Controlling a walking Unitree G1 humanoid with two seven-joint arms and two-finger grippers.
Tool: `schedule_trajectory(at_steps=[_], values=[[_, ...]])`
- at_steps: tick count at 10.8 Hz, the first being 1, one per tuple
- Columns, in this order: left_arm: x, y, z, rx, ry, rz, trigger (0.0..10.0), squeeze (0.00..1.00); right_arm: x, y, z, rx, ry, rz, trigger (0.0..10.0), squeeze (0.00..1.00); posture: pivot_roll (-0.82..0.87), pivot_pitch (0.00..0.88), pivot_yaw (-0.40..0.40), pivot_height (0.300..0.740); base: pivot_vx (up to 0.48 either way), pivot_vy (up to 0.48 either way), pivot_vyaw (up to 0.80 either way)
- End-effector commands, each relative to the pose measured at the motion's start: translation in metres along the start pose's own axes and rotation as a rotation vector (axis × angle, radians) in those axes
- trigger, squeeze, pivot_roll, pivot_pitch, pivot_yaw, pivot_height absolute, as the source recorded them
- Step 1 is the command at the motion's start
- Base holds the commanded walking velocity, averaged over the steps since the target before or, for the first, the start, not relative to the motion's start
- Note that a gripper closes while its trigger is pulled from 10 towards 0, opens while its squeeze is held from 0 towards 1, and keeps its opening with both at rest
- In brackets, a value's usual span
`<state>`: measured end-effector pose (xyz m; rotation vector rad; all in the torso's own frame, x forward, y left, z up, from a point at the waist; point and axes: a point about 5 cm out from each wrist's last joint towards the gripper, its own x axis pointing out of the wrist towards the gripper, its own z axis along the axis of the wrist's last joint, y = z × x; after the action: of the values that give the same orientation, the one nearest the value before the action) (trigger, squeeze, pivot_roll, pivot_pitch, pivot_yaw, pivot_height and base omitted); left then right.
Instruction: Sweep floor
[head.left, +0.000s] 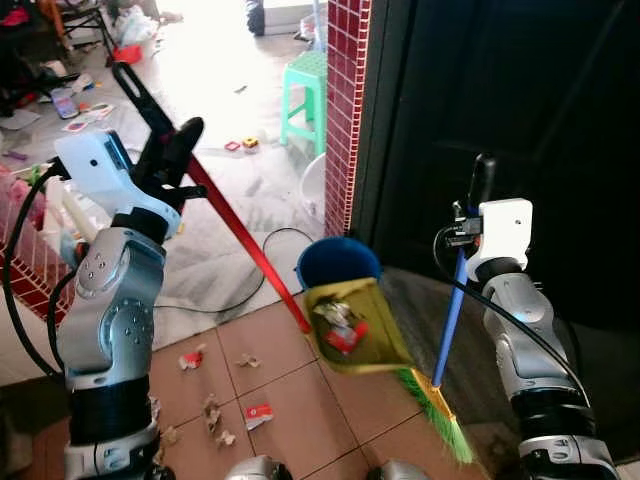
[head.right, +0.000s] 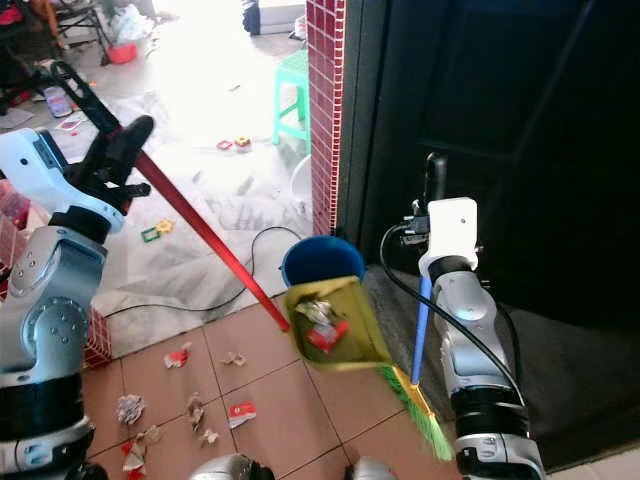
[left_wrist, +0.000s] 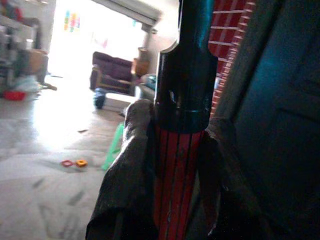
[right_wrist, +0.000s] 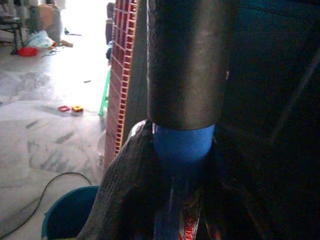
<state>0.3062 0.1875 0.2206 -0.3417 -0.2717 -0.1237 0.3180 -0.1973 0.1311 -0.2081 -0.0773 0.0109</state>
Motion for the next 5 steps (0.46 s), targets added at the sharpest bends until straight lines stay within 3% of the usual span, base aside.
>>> schedule_trajectory(at_steps=[1,4,5], values=[[0.0065,-0.0054,0.0210,-0.007,-0.112,-0.018,10.0,0.00,0.0022,0.0030,0.0136,-0.016,-0.069,0.018,10.0,0.00,-0.08,0.000,0.053,0.740,0.319,0.000,0.00],[0.0120,-0.0077,0.0203,0.014,-0.125,0.018,10.0,0.00,0.0015,0.0038,0.0136,-0.016,-0.071,0.022,10.0,0.00,-0.09,0.000,0.059,0.740,0.404,0.257,0.00],[0.0133,-0.0100,0.0187,0.019,-0.128,0.017,10.0,0.00,0.0014,0.0036,0.0134,-0.017,-0.071,0.022,10.0,0.00,-0.09,0.000,0.060,0.740,0.420,0.000,0.00]])
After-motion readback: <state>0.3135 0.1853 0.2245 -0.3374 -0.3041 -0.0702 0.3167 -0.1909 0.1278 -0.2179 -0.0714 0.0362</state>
